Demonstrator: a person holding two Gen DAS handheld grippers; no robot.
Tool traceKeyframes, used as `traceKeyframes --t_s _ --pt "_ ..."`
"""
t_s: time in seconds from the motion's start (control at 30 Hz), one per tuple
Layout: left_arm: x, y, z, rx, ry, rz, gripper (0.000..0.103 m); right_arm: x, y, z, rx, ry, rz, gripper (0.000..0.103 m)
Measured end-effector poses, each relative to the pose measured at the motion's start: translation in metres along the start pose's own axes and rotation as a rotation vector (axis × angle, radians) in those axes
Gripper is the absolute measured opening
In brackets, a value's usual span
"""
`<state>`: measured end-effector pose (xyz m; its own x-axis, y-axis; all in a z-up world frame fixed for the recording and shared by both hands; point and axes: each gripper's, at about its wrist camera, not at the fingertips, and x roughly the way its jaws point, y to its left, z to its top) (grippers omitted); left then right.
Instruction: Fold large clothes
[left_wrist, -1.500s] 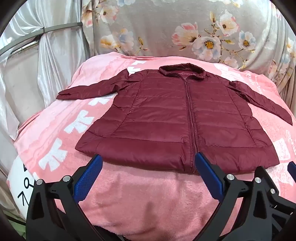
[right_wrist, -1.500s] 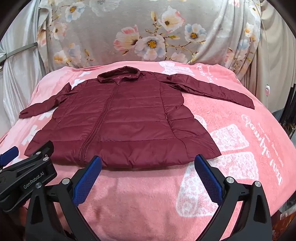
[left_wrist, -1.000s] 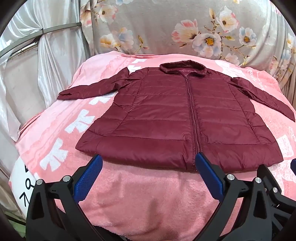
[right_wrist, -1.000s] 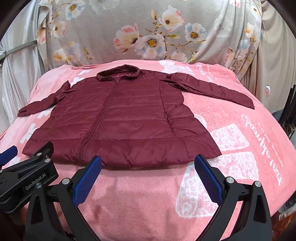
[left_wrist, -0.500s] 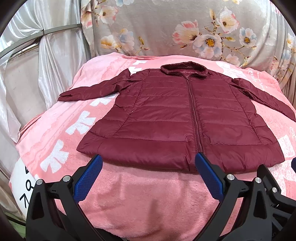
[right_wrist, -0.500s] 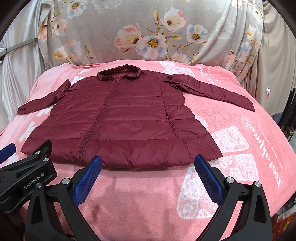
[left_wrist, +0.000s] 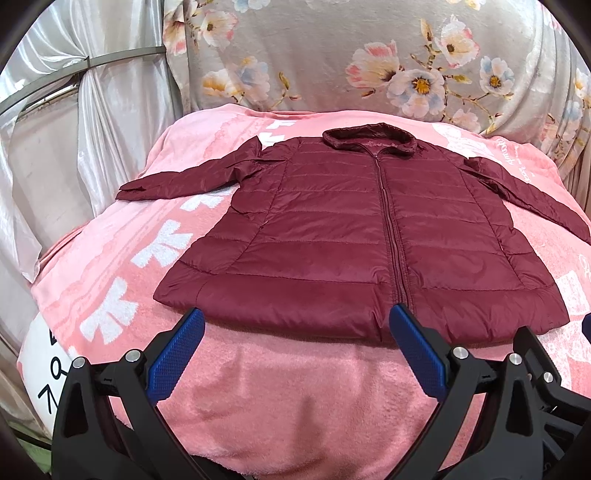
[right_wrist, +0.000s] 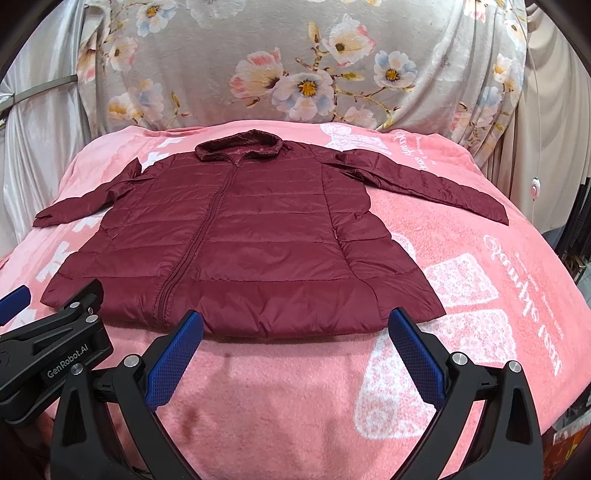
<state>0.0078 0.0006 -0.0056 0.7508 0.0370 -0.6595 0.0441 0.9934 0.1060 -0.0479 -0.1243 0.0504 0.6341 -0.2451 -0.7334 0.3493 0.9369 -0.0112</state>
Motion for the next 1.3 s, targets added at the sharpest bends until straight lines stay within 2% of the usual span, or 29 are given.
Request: traceKeyframes --t_s 1.3 --pt "0.003 0.01 -0.003 -0.004 0.005 0.001 0.098 0.001 0.001 -0.001 -0.001 0.003 0.006 0.098"
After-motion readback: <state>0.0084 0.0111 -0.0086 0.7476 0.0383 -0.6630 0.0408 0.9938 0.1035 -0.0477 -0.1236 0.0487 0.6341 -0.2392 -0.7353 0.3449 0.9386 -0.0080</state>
